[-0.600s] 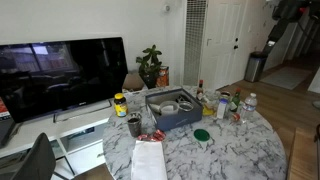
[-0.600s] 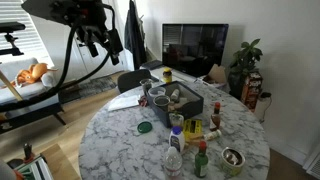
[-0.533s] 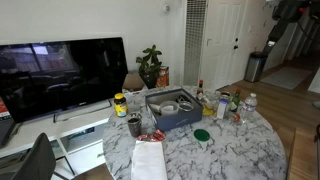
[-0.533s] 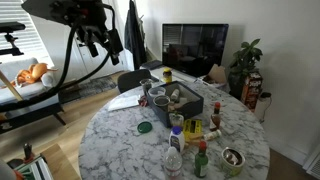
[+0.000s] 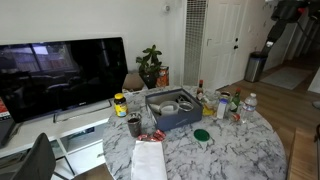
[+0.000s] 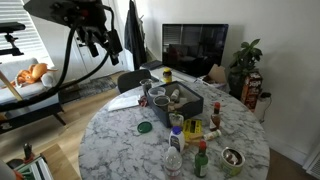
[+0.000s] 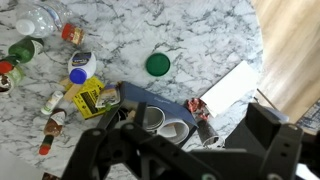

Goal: Remove both cups in the shoe box at the same time and place them on the table then pick up the gray cup and stack it into the clear cup

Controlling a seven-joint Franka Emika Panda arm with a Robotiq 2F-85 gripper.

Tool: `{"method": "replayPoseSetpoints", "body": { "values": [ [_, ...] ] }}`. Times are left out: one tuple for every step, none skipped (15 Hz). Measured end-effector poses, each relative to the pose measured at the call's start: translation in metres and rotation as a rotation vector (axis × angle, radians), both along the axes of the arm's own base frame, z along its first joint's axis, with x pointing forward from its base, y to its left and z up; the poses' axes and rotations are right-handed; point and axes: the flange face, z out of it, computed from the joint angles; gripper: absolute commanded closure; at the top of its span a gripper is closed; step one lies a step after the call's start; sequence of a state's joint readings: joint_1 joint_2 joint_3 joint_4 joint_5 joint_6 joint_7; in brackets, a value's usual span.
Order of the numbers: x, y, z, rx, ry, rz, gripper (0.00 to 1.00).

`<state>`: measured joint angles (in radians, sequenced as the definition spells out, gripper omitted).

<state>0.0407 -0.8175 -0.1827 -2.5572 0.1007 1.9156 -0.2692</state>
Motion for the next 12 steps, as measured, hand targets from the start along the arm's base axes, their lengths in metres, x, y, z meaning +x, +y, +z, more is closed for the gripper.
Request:
{"method": "replayPoseSetpoints", "body": {
  "values": [
    [0.007, 0.010, -0.004, 0.003, 0.004, -0.027, 0.00],
    [0.017, 0.025, -0.011, -0.004, 0.013, -0.062, 0.00],
    [0.029, 0.040, -0.021, -0.019, 0.019, -0.107, 0.00],
    [0.042, 0.057, -0.033, -0.037, 0.021, -0.154, 0.00],
    [0.056, 0.074, -0.045, -0.052, 0.018, -0.203, 0.00],
    [0.069, 0.090, -0.059, -0.061, 0.018, -0.251, 0.00],
    [0.081, 0.105, -0.073, -0.068, 0.026, -0.298, 0.00],
    [0.093, 0.118, -0.088, -0.075, 0.041, -0.343, 0.00],
    [0.104, 0.129, -0.102, -0.085, 0.061, -0.387, 0.00],
    [0.115, 0.139, -0.117, -0.098, 0.089, -0.428, 0.00],
    [0.126, 0.147, -0.131, -0.111, 0.121, -0.461, 0.00],
    [0.137, 0.154, -0.145, -0.120, 0.150, -0.487, 0.00]
  ]
}}
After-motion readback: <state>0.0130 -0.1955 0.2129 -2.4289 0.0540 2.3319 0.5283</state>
